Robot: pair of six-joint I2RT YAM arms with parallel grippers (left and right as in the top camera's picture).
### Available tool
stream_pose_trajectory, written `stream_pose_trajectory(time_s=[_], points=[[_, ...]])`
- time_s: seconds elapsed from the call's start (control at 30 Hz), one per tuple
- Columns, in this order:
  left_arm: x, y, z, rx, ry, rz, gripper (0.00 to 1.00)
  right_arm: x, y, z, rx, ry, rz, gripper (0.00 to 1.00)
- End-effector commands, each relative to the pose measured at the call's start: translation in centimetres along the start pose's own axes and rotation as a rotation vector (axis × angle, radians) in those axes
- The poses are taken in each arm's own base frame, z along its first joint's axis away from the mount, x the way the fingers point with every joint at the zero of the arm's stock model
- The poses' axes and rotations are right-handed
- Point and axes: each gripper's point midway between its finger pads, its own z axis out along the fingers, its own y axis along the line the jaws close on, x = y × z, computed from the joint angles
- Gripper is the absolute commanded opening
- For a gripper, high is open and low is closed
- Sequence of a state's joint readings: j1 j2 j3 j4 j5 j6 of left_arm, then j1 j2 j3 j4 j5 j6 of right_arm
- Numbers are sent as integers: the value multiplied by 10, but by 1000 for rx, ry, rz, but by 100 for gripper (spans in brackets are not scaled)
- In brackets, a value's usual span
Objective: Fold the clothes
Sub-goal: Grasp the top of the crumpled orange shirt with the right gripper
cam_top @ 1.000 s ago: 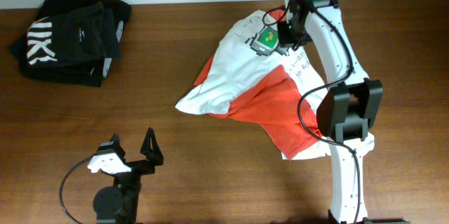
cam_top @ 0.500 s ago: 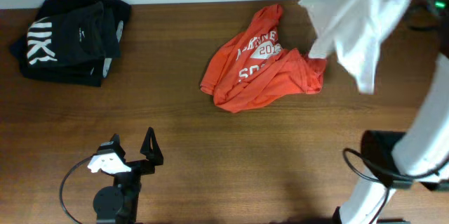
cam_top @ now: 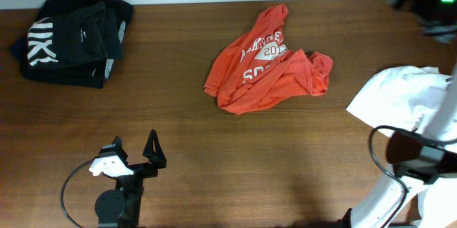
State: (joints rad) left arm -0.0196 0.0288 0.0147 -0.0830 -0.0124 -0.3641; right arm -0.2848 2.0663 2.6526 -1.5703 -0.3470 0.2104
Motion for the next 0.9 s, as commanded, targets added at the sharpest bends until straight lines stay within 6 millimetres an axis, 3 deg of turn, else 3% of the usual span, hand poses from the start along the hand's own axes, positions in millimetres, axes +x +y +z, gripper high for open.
stream_pose_trajectory(time_s=[0.0,0.07,0.13,0.23,0.3,0.37,0.4,0.43,0.6,0.63,0.67,0.77,0.83,0.87], points=[[2,0,0,0,2,-9,99,64,88,34,-61,173,-319,99],[2,0,0,0,2,-9,99,102,98,62,153,238,-379,99],[2,0,0,0,2,-9,99,129,89,96,317,275,-334,99],[2,0,0,0,2,-9,99,144,62,147,368,300,-285,99],[2,0,0,1,1,-10,99,141,45,173,352,301,-388,99],[5,-21,-1,122,30,-16,99,126,48,186,308,258,-516,99],[12,-39,-5,229,72,-15,99,114,52,193,292,210,-529,80],[15,-46,-6,270,92,-15,99,109,56,201,277,185,-525,74],[30,-40,-2,242,158,-24,99,133,37,276,283,257,-484,75],[32,-39,-2,237,168,-25,99,136,35,281,287,265,-478,75],[35,-38,-1,232,181,-27,99,138,31,287,296,270,-471,71],[40,-36,0,223,204,-30,99,128,27,282,311,255,-461,21],[39,-37,0,226,201,-30,99,121,27,270,318,263,-451,10],[40,-38,0,233,204,-30,99,112,33,255,324,263,-426,4]])
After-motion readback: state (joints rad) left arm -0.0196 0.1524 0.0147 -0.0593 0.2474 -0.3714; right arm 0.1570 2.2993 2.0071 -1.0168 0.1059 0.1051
